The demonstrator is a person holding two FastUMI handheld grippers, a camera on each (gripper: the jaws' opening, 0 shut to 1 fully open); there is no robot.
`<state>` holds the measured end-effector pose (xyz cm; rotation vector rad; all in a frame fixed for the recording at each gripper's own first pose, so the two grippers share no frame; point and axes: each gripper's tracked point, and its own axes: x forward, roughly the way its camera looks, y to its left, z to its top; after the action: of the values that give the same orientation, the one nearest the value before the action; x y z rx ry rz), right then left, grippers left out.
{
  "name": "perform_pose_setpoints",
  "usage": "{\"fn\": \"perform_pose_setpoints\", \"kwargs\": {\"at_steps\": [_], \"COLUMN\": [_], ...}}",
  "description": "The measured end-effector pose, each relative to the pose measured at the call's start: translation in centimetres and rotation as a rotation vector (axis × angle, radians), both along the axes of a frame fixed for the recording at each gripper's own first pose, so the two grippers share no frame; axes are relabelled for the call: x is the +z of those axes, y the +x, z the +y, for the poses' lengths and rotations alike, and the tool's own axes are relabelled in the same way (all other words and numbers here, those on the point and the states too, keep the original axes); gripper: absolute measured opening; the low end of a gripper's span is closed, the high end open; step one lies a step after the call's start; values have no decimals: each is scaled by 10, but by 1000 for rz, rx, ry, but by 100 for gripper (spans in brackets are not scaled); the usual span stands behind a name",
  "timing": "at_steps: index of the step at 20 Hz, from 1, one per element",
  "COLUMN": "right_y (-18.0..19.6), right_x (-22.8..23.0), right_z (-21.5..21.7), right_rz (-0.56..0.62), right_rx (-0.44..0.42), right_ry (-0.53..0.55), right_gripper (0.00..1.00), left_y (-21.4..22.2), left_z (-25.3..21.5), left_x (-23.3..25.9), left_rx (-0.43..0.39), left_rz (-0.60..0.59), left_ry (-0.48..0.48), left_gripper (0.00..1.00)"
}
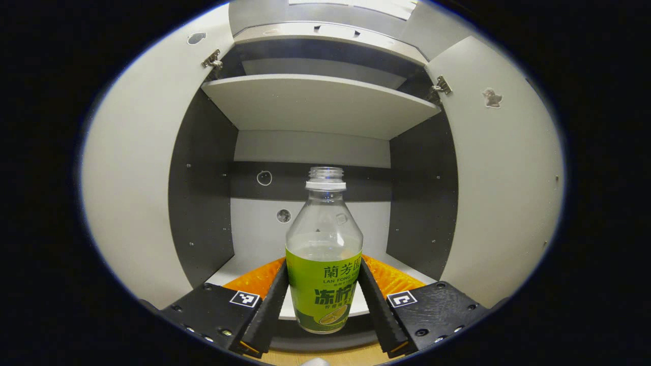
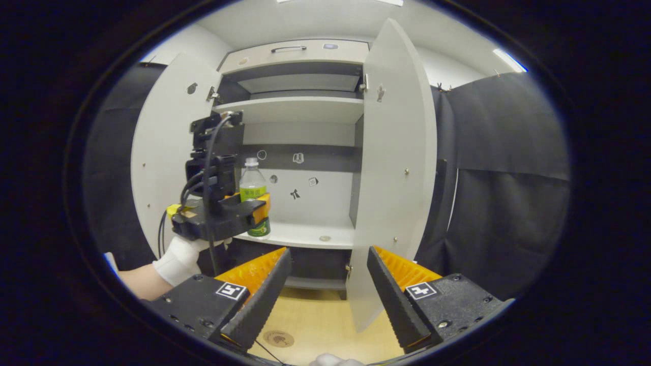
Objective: Grasp the bottle in the cabinet with the left hand and place it on the coaster, then close the right door with the right hand and the left door with the left hand.
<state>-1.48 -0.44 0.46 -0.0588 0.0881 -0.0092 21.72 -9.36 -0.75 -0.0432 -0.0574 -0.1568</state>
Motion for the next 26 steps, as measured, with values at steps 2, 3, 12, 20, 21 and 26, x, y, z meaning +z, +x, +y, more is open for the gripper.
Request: {"fn": "perform_pose_setpoints", "kwargs": {"at_steps": [2, 3, 12, 20, 21, 26], "right_y": [-1, -1, -11, -23, -24, -30], "right_x": [-5, -6, -26, -44, -45, -43], "right_z": [0, 0, -11, -26, -27, -29], "right_rz": [6, 7, 51, 119, 132, 158], "right_rx": [1, 2, -13, -38, -43, -38], "right_ry": [13, 25, 55, 35, 39, 44], "right_gripper": [99, 99, 99, 99, 99, 99], "left_y": [-26, -38, -135, -179, -180, -191], "left_z": [0, 0, -15, -41, -44, -59], "left_x": [-6, -9, -81, -187, -203, -283], "left_rx": [-23, -33, -171, -262, -267, -290], "left_rz": [-13, -27, -97, -18, 5, 137], "left_ry": [5, 9, 6, -21, -14, 6], "left_gripper": [79, 76, 76, 76, 76, 76]}}
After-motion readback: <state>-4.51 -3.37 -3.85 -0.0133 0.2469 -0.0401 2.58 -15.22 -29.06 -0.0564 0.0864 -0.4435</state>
